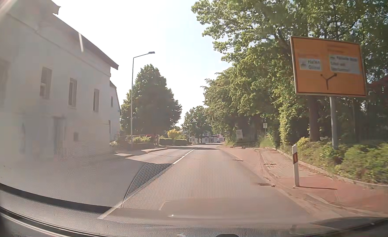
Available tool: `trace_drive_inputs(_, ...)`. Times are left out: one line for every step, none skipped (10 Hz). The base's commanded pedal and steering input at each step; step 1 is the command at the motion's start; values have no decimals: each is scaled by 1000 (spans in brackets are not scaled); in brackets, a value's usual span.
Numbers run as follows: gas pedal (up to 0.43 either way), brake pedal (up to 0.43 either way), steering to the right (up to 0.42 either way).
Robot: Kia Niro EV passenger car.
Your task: Follow the waypoints while adhering to traffic rules and regulations
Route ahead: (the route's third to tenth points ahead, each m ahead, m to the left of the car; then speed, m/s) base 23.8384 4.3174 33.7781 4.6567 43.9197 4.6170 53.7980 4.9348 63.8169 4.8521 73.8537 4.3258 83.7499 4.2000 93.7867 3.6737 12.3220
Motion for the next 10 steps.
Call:
trace_drive_inputs(189, 0, -4)
trace_drive_inputs(189, 0, -4)
trace_drive_inputs(189, 0, -4)
trace_drive_inputs(189, 0, -3)
trace_drive_inputs(189, 0, -3)
trace_drive_inputs(189, 0, -2)
trace_drive_inputs(177, 0, -3)
trace_drive_inputs(177, 0, -3)
trace_drive_inputs(177, 0, -3)
trace_drive_inputs(177, 0, -3)
